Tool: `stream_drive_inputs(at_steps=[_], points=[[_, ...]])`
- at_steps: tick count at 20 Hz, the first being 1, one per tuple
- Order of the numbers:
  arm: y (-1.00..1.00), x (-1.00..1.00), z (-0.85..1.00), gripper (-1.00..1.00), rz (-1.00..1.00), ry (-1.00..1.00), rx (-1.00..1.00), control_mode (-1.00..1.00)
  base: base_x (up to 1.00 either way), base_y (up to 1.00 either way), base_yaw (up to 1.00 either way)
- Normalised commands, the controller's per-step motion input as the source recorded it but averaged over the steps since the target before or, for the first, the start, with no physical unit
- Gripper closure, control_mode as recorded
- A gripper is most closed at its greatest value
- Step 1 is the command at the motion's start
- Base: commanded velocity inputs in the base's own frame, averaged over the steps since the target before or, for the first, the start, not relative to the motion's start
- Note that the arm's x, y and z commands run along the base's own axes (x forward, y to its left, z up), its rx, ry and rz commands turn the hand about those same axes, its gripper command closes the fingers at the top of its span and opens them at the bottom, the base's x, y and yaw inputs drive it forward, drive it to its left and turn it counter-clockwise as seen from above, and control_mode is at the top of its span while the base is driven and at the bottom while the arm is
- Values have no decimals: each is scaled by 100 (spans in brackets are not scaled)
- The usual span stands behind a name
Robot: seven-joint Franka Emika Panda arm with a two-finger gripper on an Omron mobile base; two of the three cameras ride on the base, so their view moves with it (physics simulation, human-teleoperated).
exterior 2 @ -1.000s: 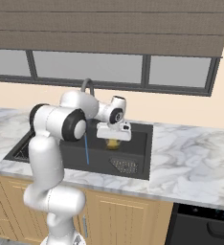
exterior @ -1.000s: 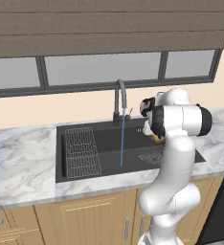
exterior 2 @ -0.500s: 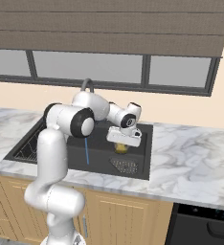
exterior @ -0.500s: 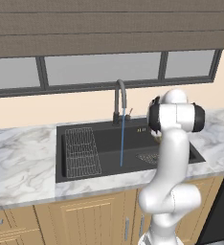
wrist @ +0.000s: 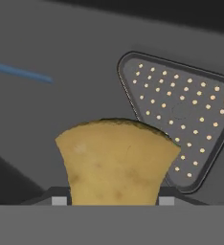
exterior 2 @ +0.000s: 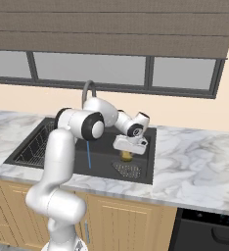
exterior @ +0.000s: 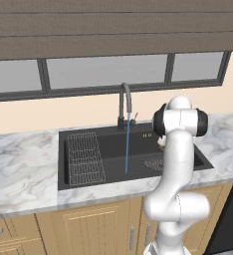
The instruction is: Soak the sponge with water for a few seconds and then drop it inside the sink.
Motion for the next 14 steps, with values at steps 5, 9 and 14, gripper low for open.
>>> stream_drive_inputs(at_steps=[5, 9, 14], points=[[0, 21, -7, 100, 4, -9, 0, -100, 0, 0, 0], [0, 33, -5, 100, 2, -8, 0, -100, 0, 0, 0], [0, 37, -1, 100, 1, -7, 0, -100, 0, 0, 0]])
